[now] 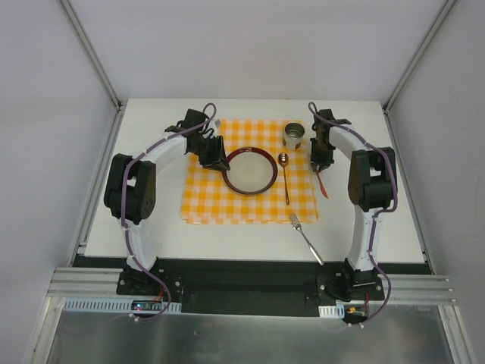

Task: Set the dinner table for one person
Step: Move the knife to the center of the board.

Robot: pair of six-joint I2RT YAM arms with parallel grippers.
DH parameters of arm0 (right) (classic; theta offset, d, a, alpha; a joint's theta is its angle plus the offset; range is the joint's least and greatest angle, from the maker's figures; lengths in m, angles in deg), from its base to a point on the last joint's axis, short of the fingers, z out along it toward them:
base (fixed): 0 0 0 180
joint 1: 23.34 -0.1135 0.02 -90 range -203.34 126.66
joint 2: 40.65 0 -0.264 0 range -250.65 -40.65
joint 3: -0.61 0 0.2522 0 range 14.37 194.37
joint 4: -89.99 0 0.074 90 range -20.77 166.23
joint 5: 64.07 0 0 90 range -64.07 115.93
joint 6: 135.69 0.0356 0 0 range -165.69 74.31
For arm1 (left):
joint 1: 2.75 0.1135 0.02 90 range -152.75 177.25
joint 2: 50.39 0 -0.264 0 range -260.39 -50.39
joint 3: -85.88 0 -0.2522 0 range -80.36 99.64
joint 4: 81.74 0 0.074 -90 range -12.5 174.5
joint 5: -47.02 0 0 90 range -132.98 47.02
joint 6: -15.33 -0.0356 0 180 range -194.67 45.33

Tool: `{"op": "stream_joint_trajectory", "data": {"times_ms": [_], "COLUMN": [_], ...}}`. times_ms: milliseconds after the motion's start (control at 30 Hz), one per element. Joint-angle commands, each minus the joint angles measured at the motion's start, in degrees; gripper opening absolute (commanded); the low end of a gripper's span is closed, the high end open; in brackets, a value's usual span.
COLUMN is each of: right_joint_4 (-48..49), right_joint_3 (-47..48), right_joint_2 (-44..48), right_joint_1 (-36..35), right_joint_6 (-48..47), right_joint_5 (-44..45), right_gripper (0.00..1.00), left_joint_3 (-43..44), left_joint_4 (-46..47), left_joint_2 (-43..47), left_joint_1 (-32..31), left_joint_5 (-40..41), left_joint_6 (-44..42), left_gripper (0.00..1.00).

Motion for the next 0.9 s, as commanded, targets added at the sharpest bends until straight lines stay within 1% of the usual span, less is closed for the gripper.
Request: {"op": "stream_joint_trajectory", "data": {"times_ms": [0, 33, 67, 133, 167, 300, 600, 700, 867], "right_joint_4": [-0.93, -1.28, -1.37, -1.37, -1.46, -1.81, -2.42, -3.65, -6.11], "right_joint_3": [-0.96, -0.88, -0.96, -1.49, -1.67, -2.37, -3.6, -2.37, 0.26], "right_joint_2": [0.53, 0.44, 0.87, 1.49, 2.1, 3.16, 6.24, 6.15, 5.54], "right_joint_1": [0.59, 0.68, 0.86, 1.12, 1.21, 1.3, 3.32, 4.72, 5.78], "right_joint_6": [1.05, 1.49, 1.58, 2.02, 2.11, 2.11, 9.83, 10.98, 10.2], "right_joint_5": [-3.3, -3.47, -3.48, -3.56, -3.3, -1.19, 3.02, 4.78, 9.6], "right_gripper": [0.21, 0.2, 0.12, 0.07, 0.01, 0.01, 0.01, 0.01, 0.01], "left_joint_3": [1.56, 1.56, 1.65, 1.56, 1.48, 1.21, 1.04, 0.6, 0.6], "left_joint_4": [-0.6, -0.77, -0.69, -0.77, -0.69, -0.68, -0.68, -0.77, -0.68], "left_joint_2": [0.35, 0.44, 0.44, 0.44, 0.52, 0.44, 1.05, 1.32, 1.14], "left_joint_1": [0.47, 0.47, 0.47, 0.47, 0.47, 0.47, 0.47, 0.47, 0.47], "left_joint_5": [-0.96, -1.05, -1.05, -1.05, -1.05, -1.13, -1.22, -0.96, -0.96], "left_joint_6": [-0.23, -0.23, -0.32, -0.32, -0.32, -0.32, -0.41, -0.59, -0.67], "left_gripper": [0.36, 0.36, 0.36, 0.36, 0.36, 0.36, 0.35, 0.35, 0.36]}}
